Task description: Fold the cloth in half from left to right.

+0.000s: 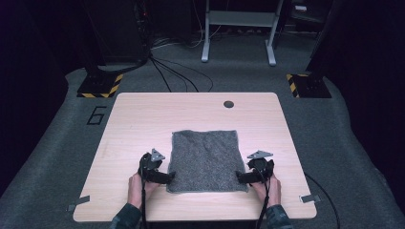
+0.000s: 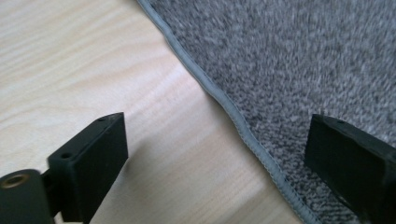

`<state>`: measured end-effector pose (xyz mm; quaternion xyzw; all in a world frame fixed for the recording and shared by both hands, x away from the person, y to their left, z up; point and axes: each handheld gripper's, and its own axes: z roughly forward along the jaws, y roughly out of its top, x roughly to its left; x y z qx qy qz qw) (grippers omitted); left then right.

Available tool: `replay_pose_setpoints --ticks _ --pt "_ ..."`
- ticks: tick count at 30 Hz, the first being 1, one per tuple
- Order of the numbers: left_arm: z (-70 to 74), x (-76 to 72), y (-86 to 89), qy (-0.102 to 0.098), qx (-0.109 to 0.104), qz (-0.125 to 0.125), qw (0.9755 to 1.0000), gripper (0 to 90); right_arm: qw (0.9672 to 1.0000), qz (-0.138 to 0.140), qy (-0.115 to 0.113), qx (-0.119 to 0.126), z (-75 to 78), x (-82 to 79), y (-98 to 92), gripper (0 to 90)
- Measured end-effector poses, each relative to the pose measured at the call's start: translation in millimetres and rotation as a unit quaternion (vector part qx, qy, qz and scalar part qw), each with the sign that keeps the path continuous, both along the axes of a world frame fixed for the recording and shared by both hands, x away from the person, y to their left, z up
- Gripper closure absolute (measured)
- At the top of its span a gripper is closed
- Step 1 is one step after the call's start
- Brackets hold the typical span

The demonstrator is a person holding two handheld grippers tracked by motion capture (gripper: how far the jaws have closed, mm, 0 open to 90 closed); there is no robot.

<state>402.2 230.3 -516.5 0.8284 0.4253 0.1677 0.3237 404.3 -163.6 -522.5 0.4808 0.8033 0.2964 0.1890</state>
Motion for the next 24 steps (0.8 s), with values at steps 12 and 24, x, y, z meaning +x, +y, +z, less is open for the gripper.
replay_pose_setpoints --ticks 12,24 --pt "25.4 24.3 15.8 -0.011 -0.049 0.015 0.9987 0.0 0.9984 0.041 -0.035 0.018 29.7 -19.1 36.1 0.0" --pt "28.8 64.8 12.1 -0.012 -0.075 0.017 0.9970 0.0 0.9876 0.144 -0.032 0.053 33.0 -34.4 118.3 0.0"
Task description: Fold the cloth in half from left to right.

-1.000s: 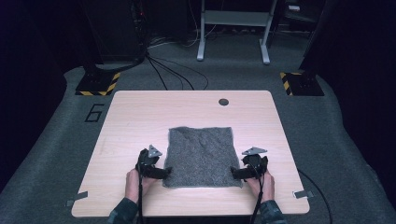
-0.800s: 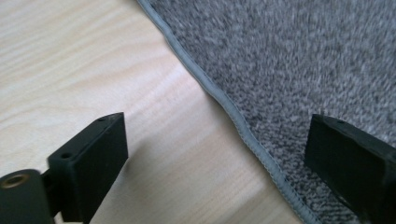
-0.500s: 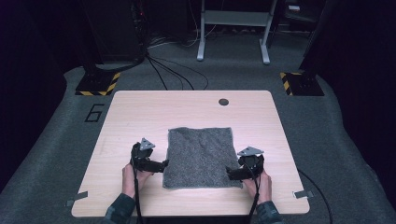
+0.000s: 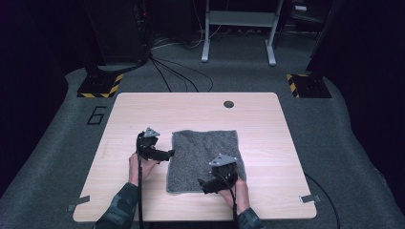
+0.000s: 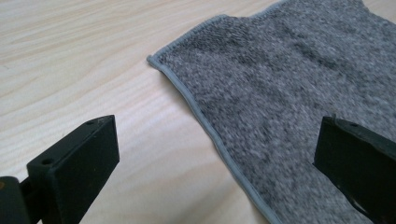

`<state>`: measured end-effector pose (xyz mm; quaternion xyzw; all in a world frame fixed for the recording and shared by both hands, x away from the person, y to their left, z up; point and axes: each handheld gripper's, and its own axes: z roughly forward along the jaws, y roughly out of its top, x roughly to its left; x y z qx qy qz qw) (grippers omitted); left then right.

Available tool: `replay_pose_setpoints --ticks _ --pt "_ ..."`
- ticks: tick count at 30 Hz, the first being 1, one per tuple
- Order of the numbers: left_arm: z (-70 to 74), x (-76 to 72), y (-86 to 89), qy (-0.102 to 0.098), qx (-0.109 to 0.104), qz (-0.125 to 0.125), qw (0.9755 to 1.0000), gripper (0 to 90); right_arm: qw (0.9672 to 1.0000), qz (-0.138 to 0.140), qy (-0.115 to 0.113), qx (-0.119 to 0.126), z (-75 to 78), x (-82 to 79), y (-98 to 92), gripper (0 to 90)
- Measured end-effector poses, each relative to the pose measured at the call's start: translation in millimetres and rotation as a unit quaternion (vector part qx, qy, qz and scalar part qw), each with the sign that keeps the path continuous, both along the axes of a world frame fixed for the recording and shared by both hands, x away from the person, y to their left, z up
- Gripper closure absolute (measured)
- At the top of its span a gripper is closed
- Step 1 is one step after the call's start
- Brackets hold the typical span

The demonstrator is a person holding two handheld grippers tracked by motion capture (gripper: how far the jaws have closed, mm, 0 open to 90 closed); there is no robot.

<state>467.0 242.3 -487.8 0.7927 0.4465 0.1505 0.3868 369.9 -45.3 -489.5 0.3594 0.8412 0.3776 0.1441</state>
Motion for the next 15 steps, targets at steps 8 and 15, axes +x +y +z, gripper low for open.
replay_pose_setpoints --ticks 8,15 --pt "-12.6 28.3 -1.3 0.035 -0.029 0.012 0.9989 0.0 0.9979 0.062 0.017 0.004 -5.0 -2.9 52.0 0.0" --pt "-16.2 50.9 -2.7 0.057 -0.018 0.013 0.9981 4.2 0.9947 0.099 0.026 -0.005 -6.5 -7.6 83.5 6.1"
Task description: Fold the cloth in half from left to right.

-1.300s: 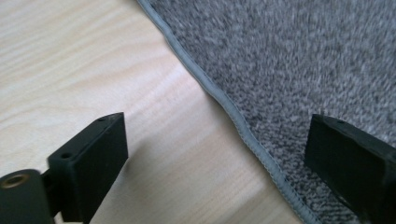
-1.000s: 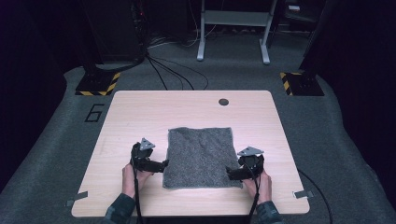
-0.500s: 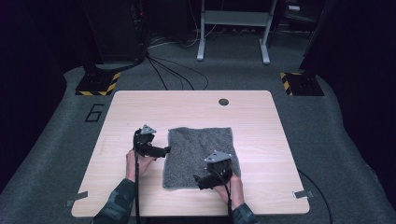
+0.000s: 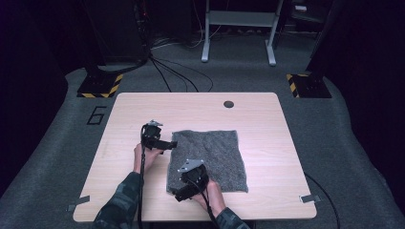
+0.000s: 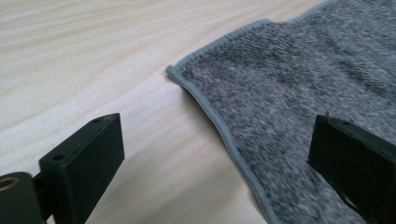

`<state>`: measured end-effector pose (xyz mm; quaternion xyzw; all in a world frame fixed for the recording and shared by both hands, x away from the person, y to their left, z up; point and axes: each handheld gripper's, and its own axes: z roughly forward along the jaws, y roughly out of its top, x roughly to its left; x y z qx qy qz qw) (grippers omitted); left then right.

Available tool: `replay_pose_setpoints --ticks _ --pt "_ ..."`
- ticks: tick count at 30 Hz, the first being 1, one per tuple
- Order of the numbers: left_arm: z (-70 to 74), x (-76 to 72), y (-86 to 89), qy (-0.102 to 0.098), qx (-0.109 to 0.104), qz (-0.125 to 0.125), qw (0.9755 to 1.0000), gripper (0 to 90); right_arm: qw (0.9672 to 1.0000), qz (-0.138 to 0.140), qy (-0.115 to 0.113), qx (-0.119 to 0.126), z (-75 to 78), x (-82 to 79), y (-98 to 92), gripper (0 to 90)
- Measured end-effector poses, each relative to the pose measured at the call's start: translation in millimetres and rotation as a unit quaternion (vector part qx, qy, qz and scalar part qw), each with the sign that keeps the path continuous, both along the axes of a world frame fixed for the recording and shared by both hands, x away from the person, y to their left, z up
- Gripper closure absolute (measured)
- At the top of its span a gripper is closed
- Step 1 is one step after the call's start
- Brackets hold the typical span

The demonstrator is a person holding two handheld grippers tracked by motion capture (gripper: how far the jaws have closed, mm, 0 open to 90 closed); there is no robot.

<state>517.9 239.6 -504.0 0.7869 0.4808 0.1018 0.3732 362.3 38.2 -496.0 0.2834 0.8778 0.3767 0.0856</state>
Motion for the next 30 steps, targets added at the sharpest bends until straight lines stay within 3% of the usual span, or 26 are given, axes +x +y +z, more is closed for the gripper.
replay_pose_setpoints --ticks 2,7,11,14,19,21,25,30 --pt "-0.8 5.9 -2.0 0.001 0.010 -0.003 0.9999 6.3 1.0000 0.005 -0.006 0.003 -4.6 -1.1 7.5 11.0" --pt "-3.8 20.6 -7.4 0.005 0.044 -0.006 0.9990 14.5 0.9994 0.023 -0.009 -0.023 -12.8 -6.5 23.4 33.0" --pt "-6.8 29.3 -10.0 0.010 0.047 -0.006 0.9988 19.9 0.9990 0.029 -0.007 -0.032 -14.2 -11.2 33.9 52.4" --pt "-6.4 33.5 -11.3 0.004 0.050 -0.005 0.9987 27.4 0.9983 0.042 -0.012 -0.038 -13.7 -12.8 38.5 58.6" --pt "-7.0 38.8 -14.5 -0.010 0.057 0.000 0.9983 37.8 0.9979 0.037 -0.014 -0.052 -15.8 -13.0 39.7 64.4" --pt "-6.4 39.0 -16.3 -0.010 0.062 -0.003 0.9980 43.0 0.9984 0.030 -0.023 -0.043 -18.7 -13.1 41.8 64.8" --pt "-5.3 37.2 -21.0 -0.016 0.081 -0.011 0.9965 53.8 0.9977 0.037 -0.028 -0.049 -18.7 -12.7 41.3 68.5" --pt "-5.7 36.7 -22.1 -0.020 0.079 -0.011 0.9966 67.4 0.9981 0.039 -0.023 -0.043 -19.7 -14.4 40.8 77.9"
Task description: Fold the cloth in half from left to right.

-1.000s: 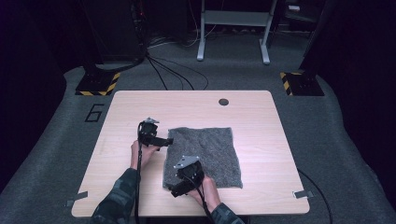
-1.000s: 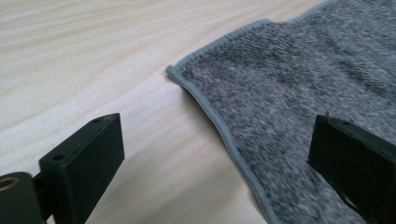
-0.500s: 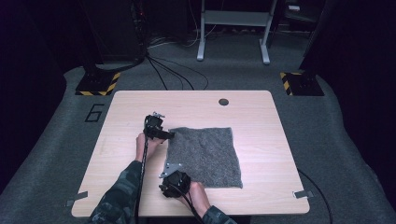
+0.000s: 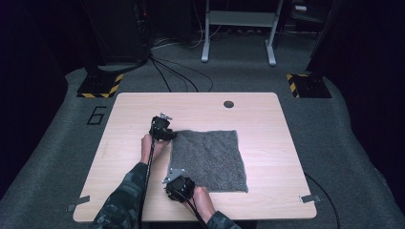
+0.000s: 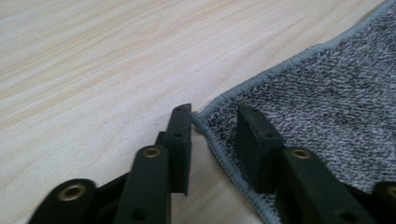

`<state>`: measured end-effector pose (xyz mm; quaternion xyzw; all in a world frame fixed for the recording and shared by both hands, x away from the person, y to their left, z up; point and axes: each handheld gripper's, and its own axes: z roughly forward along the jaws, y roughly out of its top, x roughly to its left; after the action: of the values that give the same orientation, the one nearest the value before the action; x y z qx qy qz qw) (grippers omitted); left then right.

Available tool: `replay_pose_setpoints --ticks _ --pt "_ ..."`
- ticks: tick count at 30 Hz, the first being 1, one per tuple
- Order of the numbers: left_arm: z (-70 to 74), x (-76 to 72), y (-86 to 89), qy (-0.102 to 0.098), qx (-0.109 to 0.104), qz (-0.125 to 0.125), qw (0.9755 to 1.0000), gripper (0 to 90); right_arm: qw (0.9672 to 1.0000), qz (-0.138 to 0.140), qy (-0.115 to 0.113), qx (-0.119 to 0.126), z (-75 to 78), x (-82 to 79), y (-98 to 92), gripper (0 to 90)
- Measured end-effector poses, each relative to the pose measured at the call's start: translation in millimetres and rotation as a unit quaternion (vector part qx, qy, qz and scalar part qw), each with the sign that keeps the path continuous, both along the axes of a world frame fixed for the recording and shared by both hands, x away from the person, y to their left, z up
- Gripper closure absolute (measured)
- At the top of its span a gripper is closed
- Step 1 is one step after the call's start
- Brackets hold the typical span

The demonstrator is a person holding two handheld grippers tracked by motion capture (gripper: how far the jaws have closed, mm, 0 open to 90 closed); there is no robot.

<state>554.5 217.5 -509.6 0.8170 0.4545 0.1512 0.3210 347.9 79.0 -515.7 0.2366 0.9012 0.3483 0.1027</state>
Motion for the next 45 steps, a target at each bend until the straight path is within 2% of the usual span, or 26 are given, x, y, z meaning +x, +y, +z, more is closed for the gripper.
replay_pose_setpoints --ticks 4,7,8,9,12,14,15,16,17,18,22,23,24,27,37,39,40,41,42,44,45 --pt "-0.6 -0.9 -0.6 -0.002 -0.003 -0.002 1.0000 74.0 1.0000 0.005 0.004 -0.002 0.4 0.6 -1.7 83.5" --pt "-1.8 -1.6 -2.0 -0.004 -0.011 0.001 0.9999 79.7 1.0000 0.003 -0.002 0.001 -0.5 -0.3 -1.6 84.3" --pt "-1.3 -1.4 -1.9 -0.004 -0.005 -0.004 1.0000 82.0 1.0000 0.006 -0.002 -0.007 0.4 -0.3 -1.9 84.5" --pt "-1.5 -1.3 -2.8 -0.005 -0.005 -0.006 1.0000 84.0 1.0000 0.004 -0.004 -0.001 -0.1 -0.9 -1.1 84.6" --pt "-1.9 -1.2 -3.1 -0.004 -0.009 -0.005 0.9999 86.9 1.0000 0.002 0.000 -0.007 0.6 -0.7 -1.9 86.0" --pt "-2.5 -1.1 -0.8 0.002 -0.022 -0.001 0.9998 87.6 0.9999 -0.010 0.003 -0.002 0.8 -1.0 -1.1 86.5" --pt "-3.0 -0.9 0.2 0.002 -0.028 0.001 0.9996 87.8 1.0000 -0.001 -0.001 -0.008 1.1 -0.2 -2.7 86.6" --pt "-3.0 -1.4 0.8 0.007 -0.035 0.006 0.9993 87.9 1.0000 -0.010 -0.001 0.000 0.8 -2.2 -2.2 86.7" --pt "-2.7 -1.9 2.1 0.008 -0.039 0.007 0.9992 88.0 0.9999 0.002 -0.008 -0.011 1.9 -2.1 -5.1 86.9" --pt "-2.3 -3.4 2.5 0.009 -0.046 0.012 0.9988 88.1 1.0000 -0.007 -0.007 0.000 2.9 -3.9 -6.6 86.9" --pt "1.1 -7.1 3.1 -0.001 -0.053 0.015 0.9985 88.3 0.9992 -0.008 -0.018 0.034 12.6 -8.1 -20.5 87.1" --pt "2.6 -7.8 2.7 -0.004 -0.057 0.015 0.9982 88.2 0.9990 -0.017 -0.013 0.040 14.9 -10.5 -21.5 87.1" --pt "4.7 -8.7 2.6 -0.005 -0.056 0.015 0.9983 88.3 0.9987 -0.014 -0.020 0.044 16.8 -11.1 -24.0 87.2" --pt "11.4 -12.1 1.6 -0.012 -0.061 0.015 0.9979 88.3 0.9986 -0.011 -0.022 0.048 21.4 -14.3 -29.1 87.3" --pt "31.1 -13.9 0.3 -0.032 -0.058 0.015 0.9977 88.4 0.9959 -0.011 -0.027 0.085 34.2 -21.2 -30.3 87.3" --pt "38.0 -13.5 0.9 -0.042 -0.048 0.016 0.9978 88.5 0.9949 -0.009 -0.032 0.095 38.3 -21.0 -28.3 87.4" --pt "41.7 -13.7 1.4 -0.044 -0.034 0.011 0.9984 88.6 0.9946 -0.009 -0.034 0.097 40.5 -21.0 -26.9 87.4" --pt "44.9 -13.3 1.5 -0.041 -0.031 0.013 0.9986 88.5 0.9947 -0.006 -0.035 0.097 43.3 -20.9 -25.9 87.6" --pt "47.6 -13.1 1.3 -0.045 -0.035 0.020 0.9981 88.5 0.9941 -0.003 -0.040 0.101 45.4 -20.4 -24.5 87.6" --pt "54.9 -12.5 3.7 -0.049 -0.031 0.023 0.9980 88.6 0.9934 -0.005 -0.043 0.107 50.5 -20.9 -22.1 87.6" --pt "58.8 -13.1 5.3 -0.054 -0.022 0.023 0.9981 88.6 0.9927 -0.001 -0.047 0.111 52.8 -21.0 -21.0 87.7"
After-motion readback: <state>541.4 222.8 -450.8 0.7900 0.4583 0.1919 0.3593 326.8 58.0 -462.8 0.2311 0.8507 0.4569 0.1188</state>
